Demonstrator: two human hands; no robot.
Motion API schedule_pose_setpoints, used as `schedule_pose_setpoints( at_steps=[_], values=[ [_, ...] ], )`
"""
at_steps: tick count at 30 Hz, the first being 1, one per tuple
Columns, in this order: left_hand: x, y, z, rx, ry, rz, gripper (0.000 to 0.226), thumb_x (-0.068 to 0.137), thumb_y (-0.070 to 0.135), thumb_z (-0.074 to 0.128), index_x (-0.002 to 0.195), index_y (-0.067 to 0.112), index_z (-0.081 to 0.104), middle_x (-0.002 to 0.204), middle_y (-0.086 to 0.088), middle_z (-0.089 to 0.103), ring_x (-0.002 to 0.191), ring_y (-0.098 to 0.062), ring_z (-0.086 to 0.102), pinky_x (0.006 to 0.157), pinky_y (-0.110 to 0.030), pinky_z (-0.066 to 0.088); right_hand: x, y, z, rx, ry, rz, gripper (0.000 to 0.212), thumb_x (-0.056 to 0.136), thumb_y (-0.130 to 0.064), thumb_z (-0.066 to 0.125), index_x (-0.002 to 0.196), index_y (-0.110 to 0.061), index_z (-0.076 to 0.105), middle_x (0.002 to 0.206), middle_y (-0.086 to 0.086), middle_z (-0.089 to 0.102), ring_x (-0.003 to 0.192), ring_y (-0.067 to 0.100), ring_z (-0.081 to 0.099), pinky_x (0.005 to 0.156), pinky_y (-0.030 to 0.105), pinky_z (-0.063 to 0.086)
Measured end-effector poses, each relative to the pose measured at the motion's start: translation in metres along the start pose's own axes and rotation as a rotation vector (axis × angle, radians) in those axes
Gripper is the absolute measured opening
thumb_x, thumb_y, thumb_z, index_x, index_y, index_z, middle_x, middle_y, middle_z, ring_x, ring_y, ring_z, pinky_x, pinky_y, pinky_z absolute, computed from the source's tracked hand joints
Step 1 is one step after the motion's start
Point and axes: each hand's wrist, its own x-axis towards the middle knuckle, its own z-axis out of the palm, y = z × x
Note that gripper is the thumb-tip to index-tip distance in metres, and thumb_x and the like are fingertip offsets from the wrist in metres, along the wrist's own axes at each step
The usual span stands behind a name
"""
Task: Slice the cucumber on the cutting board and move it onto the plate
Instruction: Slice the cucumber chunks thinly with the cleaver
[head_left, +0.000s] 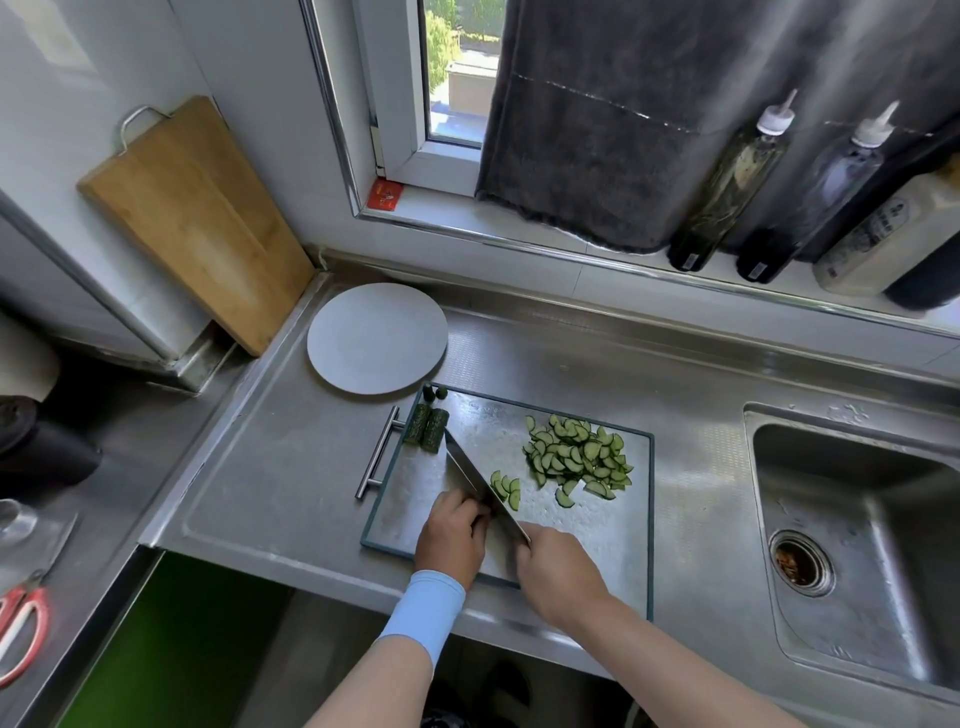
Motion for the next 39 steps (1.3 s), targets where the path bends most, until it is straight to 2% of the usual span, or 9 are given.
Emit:
schedule_pose_setpoints(
  at_steps=[4, 9, 12, 20, 24, 28, 33, 39],
  values=[
    [0.001, 0.001, -0.001, -0.005, 0.015, -0.035, 0.015, 0.07, 0.004, 0.078, 0.077, 0.017, 0.072, 0.078, 0.0, 0.062, 0.078, -0.019, 0.058, 0.064, -0.025, 0.049, -0.008, 0.002, -0.001, -0.002, 0.02, -0.019, 0.034, 0.098, -0.02, 0.039, 0.068, -0.036, 0.039, 0.066, -0.009, 0.05, 0.061, 0.011, 0.044, 0.054, 0.025, 0.034],
    [0.002, 0.002, -0.004, 0.002, -0.006, -0.048, 0.017, 0.072, 0.005, 0.078, 0.08, 0.019, 0.075, 0.081, 0.002, 0.066, 0.081, -0.017, 0.06, 0.071, -0.017, 0.043, -0.022, 0.008, -0.004, -0.006, 0.029, -0.041, 0.036, 0.101, -0.022, 0.039, 0.067, -0.035, 0.037, 0.065, -0.008, 0.049, 0.058, 0.01, 0.04, 0.053, 0.026, 0.031],
    [0.002, 0.003, -0.005, 0.005, -0.002, -0.058, 0.015, 0.072, 0.005, 0.079, 0.079, 0.018, 0.075, 0.081, 0.002, 0.065, 0.081, -0.017, 0.06, 0.071, -0.017, 0.043, -0.028, 0.011, -0.006, -0.024, 0.02, -0.054, 0.039, 0.103, -0.023, 0.038, 0.067, -0.037, 0.036, 0.063, -0.009, 0.046, 0.057, 0.008, 0.038, 0.052, 0.023, 0.028],
    [0.002, 0.001, -0.002, -0.002, 0.006, -0.057, 0.016, 0.069, 0.004, 0.08, 0.076, 0.017, 0.073, 0.079, 0.003, 0.064, 0.078, -0.018, 0.059, 0.067, -0.018, 0.043, -0.02, 0.009, 0.001, -0.013, 0.014, -0.002, 0.035, 0.101, -0.02, 0.037, 0.068, -0.031, 0.04, 0.067, -0.007, 0.051, 0.064, 0.015, 0.045, 0.055, 0.027, 0.033],
    [0.001, 0.0, -0.001, 0.003, 0.002, -0.041, 0.016, 0.069, 0.004, 0.079, 0.075, 0.016, 0.071, 0.078, 0.002, 0.062, 0.078, -0.017, 0.057, 0.064, -0.022, 0.046, -0.007, 0.004, 0.005, -0.008, 0.008, 0.019, 0.025, 0.098, -0.019, 0.037, 0.08, -0.024, 0.054, 0.077, -0.003, 0.061, 0.075, 0.02, 0.056, 0.064, 0.033, 0.044],
    [-0.003, 0.0, -0.002, 0.001, 0.011, -0.005, 0.013, 0.072, 0.003, 0.075, 0.079, 0.014, 0.07, 0.082, 0.002, 0.06, 0.081, -0.017, 0.055, 0.067, -0.018, 0.043, -0.002, 0.004, 0.005, -0.008, 0.01, 0.007, 0.025, 0.099, -0.022, 0.037, 0.085, -0.023, 0.058, 0.079, -0.001, 0.063, 0.076, 0.021, 0.057, 0.066, 0.034, 0.046],
    [-0.004, 0.003, -0.002, 0.005, 0.037, 0.0, 0.015, 0.073, 0.002, 0.076, 0.078, 0.014, 0.069, 0.082, 0.001, 0.06, 0.082, -0.017, 0.054, 0.07, -0.016, 0.041, -0.003, 0.004, 0.002, 0.008, 0.001, 0.0, 0.03, 0.099, -0.022, 0.038, 0.071, -0.029, 0.044, 0.069, -0.006, 0.053, 0.067, 0.015, 0.048, 0.062, 0.031, 0.04],
    [-0.003, 0.001, -0.002, 0.012, 0.029, -0.021, 0.015, 0.072, 0.005, 0.078, 0.08, 0.016, 0.072, 0.082, 0.001, 0.064, 0.081, -0.018, 0.058, 0.072, -0.022, 0.048, -0.017, 0.007, 0.001, 0.022, 0.022, -0.019, 0.03, 0.1, -0.023, 0.038, 0.071, -0.031, 0.042, 0.071, -0.004, 0.056, 0.065, 0.016, 0.048, 0.061, 0.032, 0.04]
  ],
)
